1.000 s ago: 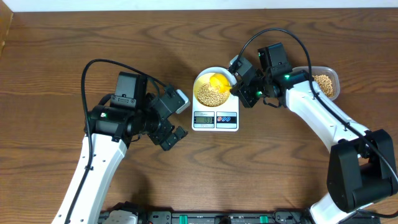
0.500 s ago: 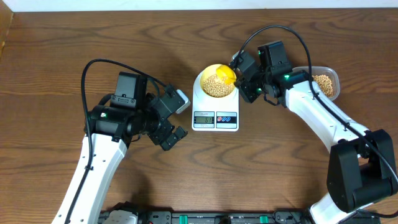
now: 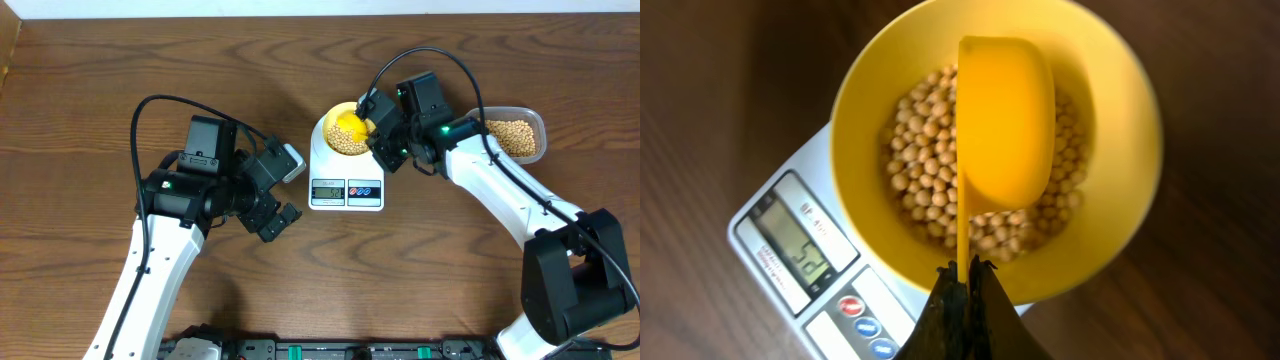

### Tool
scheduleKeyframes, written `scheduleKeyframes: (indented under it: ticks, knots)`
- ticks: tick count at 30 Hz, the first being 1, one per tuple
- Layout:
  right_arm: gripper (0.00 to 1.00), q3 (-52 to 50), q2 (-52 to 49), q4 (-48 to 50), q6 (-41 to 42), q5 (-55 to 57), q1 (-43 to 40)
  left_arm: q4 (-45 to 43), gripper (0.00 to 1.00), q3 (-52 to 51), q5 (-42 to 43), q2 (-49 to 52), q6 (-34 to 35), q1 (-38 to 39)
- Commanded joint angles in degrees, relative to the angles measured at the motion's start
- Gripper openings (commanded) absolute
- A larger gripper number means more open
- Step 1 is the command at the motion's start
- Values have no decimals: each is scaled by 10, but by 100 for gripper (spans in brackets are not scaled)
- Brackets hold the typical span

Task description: Scoop item into bowl and weigh 50g on scale

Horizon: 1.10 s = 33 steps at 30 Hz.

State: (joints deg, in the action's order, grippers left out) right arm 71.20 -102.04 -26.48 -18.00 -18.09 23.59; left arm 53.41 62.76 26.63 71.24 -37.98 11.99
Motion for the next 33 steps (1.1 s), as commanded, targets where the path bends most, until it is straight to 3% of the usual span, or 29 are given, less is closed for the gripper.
scheduleKeyframes:
  ticks: [1, 16, 24, 33]
  knots:
    - [1, 10, -2, -14, 0, -23, 5, 1, 98, 10, 1, -2, -10, -3]
    - [1, 42, -2, -16, 113, -196, -66, 1, 98, 10, 1, -2, -10, -3]
    - [1, 42, -2, -17, 122, -277, -97, 1, 98, 10, 1, -2, -10, -3]
    - [1, 42, -2, -30, 121, -277, -99, 1, 98, 10, 1, -2, -10, -3]
